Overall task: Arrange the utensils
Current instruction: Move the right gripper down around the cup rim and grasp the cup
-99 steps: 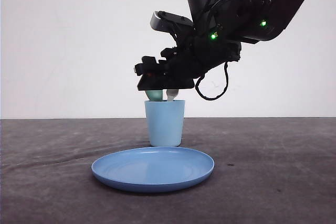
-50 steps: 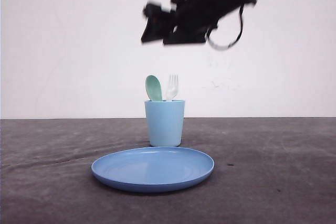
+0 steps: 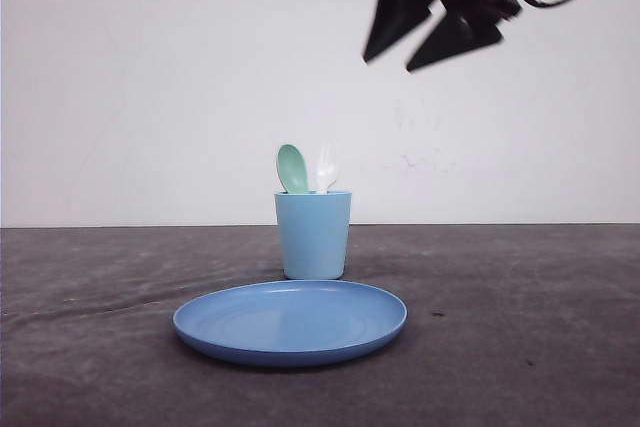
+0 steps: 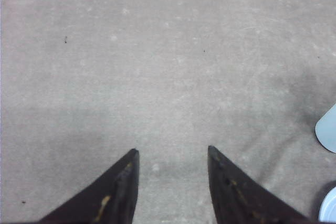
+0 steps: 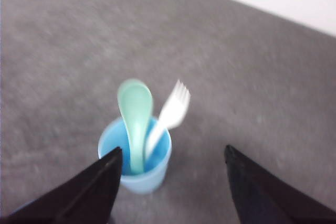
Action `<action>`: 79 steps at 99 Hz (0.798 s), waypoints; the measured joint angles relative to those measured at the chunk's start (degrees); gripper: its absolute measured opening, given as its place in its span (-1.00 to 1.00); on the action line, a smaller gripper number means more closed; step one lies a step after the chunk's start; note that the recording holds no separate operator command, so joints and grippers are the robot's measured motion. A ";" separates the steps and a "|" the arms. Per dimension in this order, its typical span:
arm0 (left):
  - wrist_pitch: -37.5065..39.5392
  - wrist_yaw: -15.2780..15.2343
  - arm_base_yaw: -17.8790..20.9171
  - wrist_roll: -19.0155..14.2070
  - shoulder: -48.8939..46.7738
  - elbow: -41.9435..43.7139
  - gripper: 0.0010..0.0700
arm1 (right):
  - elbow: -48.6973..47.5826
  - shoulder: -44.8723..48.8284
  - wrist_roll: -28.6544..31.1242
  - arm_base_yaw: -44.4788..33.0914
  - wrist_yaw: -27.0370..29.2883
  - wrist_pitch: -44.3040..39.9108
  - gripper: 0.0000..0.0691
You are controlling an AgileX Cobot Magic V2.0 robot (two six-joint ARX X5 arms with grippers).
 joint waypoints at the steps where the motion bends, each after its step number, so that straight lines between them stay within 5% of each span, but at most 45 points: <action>1: 0.00 0.00 0.00 0.02 0.00 0.00 -0.33 | -0.35 0.00 0.02 0.00 0.00 0.00 0.11; 19: 0.02 0.00 0.00 0.02 0.00 0.00 -0.33 | -7.89 0.02 0.66 0.17 -0.17 1.97 0.20; 36: 0.02 0.00 0.00 0.02 0.00 0.00 -0.33 | -11.10 0.02 1.75 0.35 -0.15 3.30 0.98; 79: 0.00 0.00 0.00 0.02 0.00 0.00 -0.33 | -13.62 5.25 3.52 2.58 -0.20 11.93 0.98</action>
